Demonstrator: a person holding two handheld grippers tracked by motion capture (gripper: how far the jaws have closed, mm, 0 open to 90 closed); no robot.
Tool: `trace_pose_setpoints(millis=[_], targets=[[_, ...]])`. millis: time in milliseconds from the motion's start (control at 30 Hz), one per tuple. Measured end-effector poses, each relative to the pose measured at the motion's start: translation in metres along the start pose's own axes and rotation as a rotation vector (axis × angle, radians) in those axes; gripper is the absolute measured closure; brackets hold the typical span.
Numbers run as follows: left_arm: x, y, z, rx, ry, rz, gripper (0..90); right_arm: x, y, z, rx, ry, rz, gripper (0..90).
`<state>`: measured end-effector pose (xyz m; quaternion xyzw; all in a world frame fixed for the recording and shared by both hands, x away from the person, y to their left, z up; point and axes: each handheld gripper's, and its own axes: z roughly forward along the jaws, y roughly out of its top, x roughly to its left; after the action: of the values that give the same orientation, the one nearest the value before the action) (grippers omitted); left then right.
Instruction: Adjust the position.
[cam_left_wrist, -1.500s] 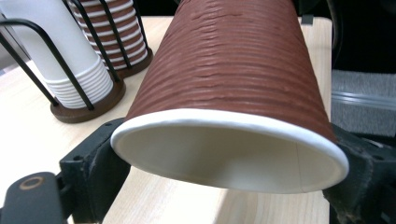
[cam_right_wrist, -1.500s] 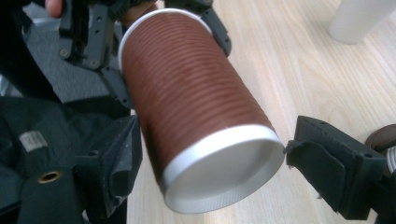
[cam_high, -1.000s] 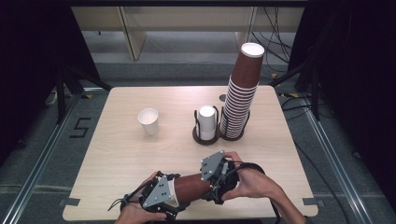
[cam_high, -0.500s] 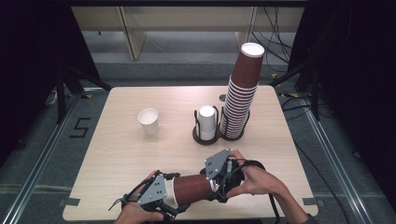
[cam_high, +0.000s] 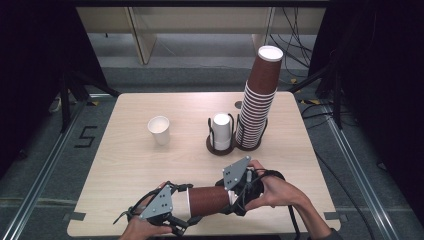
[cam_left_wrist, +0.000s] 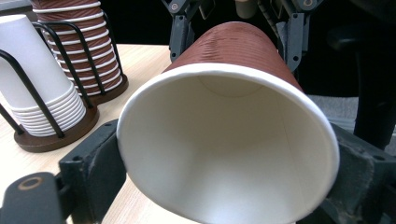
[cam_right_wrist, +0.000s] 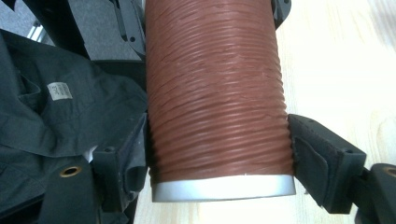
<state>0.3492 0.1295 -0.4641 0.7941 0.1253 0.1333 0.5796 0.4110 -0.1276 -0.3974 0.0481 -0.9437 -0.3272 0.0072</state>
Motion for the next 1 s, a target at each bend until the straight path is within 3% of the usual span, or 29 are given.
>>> trace_pose_setpoints(millis=[67, 133, 167, 200, 333, 400, 433, 467, 533, 600, 667, 733, 767, 800, 833, 900, 1000], targets=[[-0.001, 0.001, 0.001, 0.018, 0.008, -0.004, 11.3, 0.001, 0.001, 0.004, 0.019, 0.020, 0.002, 21.2], [-0.001, 0.002, 0.002, 0.042, 0.016, -0.003, 11.3, 0.003, 0.004, 0.007, 0.049, -0.010, -0.014, 17.0], [-0.002, 0.003, 0.002, 0.068, 0.021, 0.006, 11.2, 0.008, 0.006, 0.006, 0.082, -0.028, 0.018, 17.3], [-0.002, 0.003, 0.002, 0.068, 0.021, 0.001, 11.2, 0.008, 0.009, 0.007, 0.081, -0.052, -0.029, 16.9], [-0.005, 0.005, 0.004, 0.098, 0.027, 0.000, 11.2, 0.014, 0.017, 0.014, 0.115, -0.081, -0.033, 18.1], [-0.006, 0.005, 0.004, 0.096, 0.027, -0.002, 11.1, 0.016, 0.018, 0.018, 0.152, -0.096, -0.031, 18.2], [-0.006, 0.006, 0.004, 0.095, 0.025, -0.001, 11.1, 0.014, 0.019, 0.020, 0.167, -0.114, -0.085, 18.3], [-0.006, 0.007, 0.004, 0.096, 0.026, 0.004, 11.1, 0.014, 0.019, 0.023, 0.178, -0.114, -0.091, 18.3], [-0.006, 0.007, 0.004, 0.097, 0.028, 0.001, 11.1, 0.017, 0.019, 0.026, 0.206, -0.121, -0.064, 20.2], [-0.006, 0.007, 0.004, 0.092, 0.026, -0.001, 10.7, 0.015, 0.019, 0.029, 0.204, -0.110, -0.104, 20.9], [-0.006, 0.005, 0.004, 0.066, 0.026, -0.026, 8.5, 0.017, 0.019, 0.029, 0.209, -0.115, -0.080, 21.1], [-0.004, 0.004, 0.005, 0.022, 0.034, -0.057, 6.2, 0.016, 0.017, 0.027, 0.188, -0.115, -0.078, 21.2], [-0.004, 0.004, 0.004, 0.010, 0.045, -0.072, 5.8, 0.011, 0.015, 0.027, 0.150, -0.101, -0.117, 21.4], [-0.003, 0.004, 0.003, -0.011, 0.046, -0.088, 5.7, 0.009, 0.013, 0.024, 0.126, -0.095, -0.103, 21.5], [-0.002, 0.004, 0.002, -0.027, 0.040, -0.106, 5.9, 0.008, 0.011, 0.023, 0.088, -0.055, -0.065, 21.5], [0.000, 0.003, 0.002, -0.074, 0.028, -0.143, 5.8, 0.003, 0.007, 0.019, 0.042, -0.057, -0.074, 21.6], [0.001, 0.003, 0.000, -0.084, 0.032, -0.174, 5.2, -0.003, 0.001, 0.012, -0.028, -0.042, -0.072, 21.5]])
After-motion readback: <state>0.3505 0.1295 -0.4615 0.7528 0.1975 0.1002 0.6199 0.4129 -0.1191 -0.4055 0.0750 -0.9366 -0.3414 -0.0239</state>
